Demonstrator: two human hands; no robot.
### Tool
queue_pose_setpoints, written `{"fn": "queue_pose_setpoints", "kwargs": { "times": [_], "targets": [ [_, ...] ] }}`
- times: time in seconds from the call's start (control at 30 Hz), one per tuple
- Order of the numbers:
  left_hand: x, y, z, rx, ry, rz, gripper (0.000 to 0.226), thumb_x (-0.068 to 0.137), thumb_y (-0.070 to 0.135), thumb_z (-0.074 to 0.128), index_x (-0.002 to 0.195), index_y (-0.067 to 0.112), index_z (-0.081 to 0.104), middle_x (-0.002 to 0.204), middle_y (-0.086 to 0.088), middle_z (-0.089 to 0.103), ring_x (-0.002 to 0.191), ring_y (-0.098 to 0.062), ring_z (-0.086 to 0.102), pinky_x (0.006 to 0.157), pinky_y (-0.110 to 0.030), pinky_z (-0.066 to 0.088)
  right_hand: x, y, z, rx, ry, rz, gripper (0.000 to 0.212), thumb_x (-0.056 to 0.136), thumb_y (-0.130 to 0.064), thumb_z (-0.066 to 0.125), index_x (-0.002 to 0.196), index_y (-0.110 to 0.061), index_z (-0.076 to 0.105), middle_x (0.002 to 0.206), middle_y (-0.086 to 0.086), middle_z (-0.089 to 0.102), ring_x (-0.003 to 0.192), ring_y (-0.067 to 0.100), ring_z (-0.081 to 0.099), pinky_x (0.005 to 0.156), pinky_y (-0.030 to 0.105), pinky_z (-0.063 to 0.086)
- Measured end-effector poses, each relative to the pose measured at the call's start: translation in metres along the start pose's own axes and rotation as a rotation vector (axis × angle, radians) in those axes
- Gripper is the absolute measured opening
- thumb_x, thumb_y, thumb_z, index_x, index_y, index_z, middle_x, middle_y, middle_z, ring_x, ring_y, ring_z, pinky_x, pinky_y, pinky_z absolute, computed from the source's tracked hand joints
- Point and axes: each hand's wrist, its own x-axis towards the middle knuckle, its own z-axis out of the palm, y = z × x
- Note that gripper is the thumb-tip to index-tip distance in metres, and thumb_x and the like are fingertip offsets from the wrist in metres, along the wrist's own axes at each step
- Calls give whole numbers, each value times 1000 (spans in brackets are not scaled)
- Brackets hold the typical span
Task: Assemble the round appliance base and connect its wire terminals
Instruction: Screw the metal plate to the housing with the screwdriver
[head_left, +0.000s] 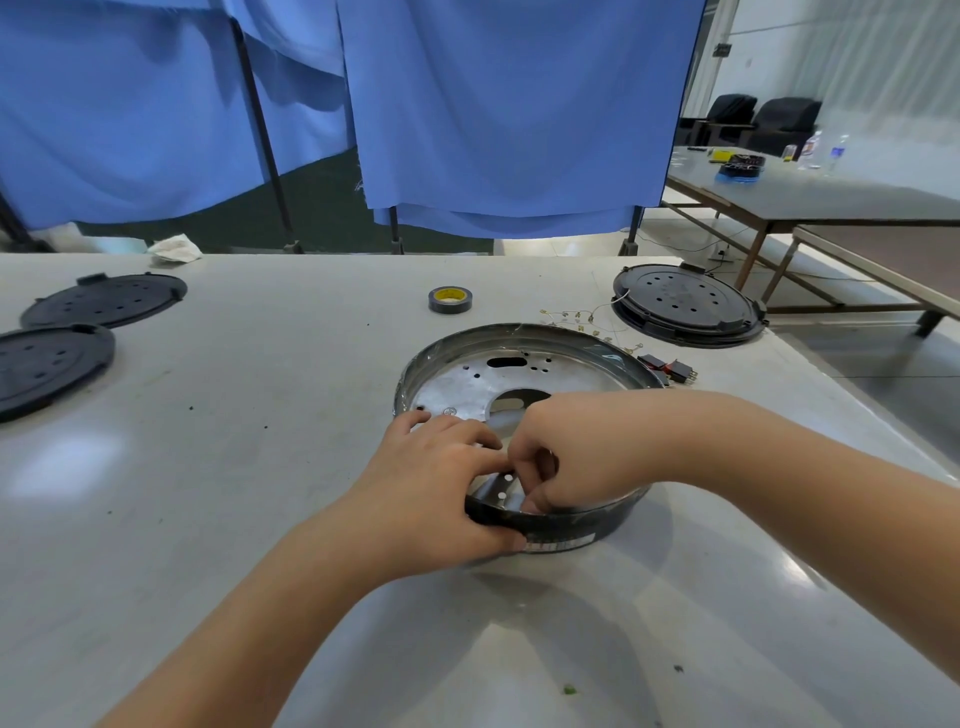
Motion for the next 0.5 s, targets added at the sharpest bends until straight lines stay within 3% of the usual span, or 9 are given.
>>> {"fn": "queue_pose_setpoints", "kwargs": {
  "times": [0.33, 0.5],
  "targets": [
    [0, -1, 1, -1, 11, 5, 67, 59, 78, 44, 118, 50, 57, 123, 26, 49, 119, 1, 39, 107, -27, 13, 1, 3, 1, 17, 31, -33, 6, 83, -30, 68, 81, -24, 68, 65, -16, 54, 58, -4, 49, 48, 3, 37],
    [0, -1, 1, -3, 15, 6, 67, 59, 78, 44, 118, 49, 58, 121, 26, 51, 117, 1, 40, 105, -27, 14, 2, 4, 1, 35, 18, -23, 7, 84, -31, 67, 82, -25, 69, 67, -15, 56, 63, -1, 51, 52, 13, 36]
  ]
}}
